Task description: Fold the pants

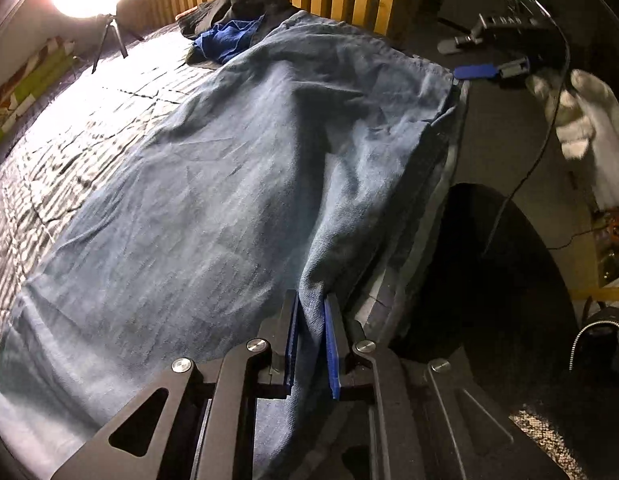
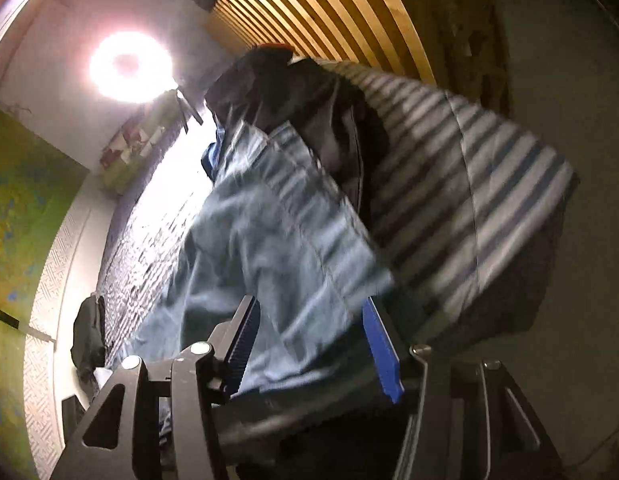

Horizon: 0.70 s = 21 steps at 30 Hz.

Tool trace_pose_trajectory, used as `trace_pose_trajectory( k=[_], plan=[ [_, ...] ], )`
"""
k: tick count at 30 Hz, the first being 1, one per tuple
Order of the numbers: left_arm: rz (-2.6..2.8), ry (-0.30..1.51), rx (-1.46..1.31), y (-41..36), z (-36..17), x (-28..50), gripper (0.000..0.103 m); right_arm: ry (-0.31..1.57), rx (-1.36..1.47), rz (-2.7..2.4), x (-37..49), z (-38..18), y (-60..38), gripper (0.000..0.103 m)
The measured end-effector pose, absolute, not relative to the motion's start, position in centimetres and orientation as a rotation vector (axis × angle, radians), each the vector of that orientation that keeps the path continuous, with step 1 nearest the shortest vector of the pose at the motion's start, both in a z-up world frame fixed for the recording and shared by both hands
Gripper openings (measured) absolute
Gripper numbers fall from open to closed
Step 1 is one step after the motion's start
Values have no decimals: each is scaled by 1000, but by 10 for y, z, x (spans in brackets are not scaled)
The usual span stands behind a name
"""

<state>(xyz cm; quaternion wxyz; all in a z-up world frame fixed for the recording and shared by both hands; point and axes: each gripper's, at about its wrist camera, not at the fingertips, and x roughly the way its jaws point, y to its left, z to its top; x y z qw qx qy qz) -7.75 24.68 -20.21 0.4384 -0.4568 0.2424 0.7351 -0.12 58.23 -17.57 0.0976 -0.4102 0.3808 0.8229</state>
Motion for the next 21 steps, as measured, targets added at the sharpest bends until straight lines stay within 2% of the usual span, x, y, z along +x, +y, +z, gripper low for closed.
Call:
trace_pose_trajectory(
  k=[5, 11, 21],
  plan=[
    [1818, 605, -1128, 247, -199, -76, 12, 1112, -1198, 2420, -13, -168, 602, 49],
    [1819, 623, -1121, 249, -199, -75, 11, 901, -1366, 2462, -58, -163, 609, 49],
    [1809, 621, -1126, 249, -200, -77, 11, 1229, -1360, 2341, -8, -182, 623, 49]
  ],
)
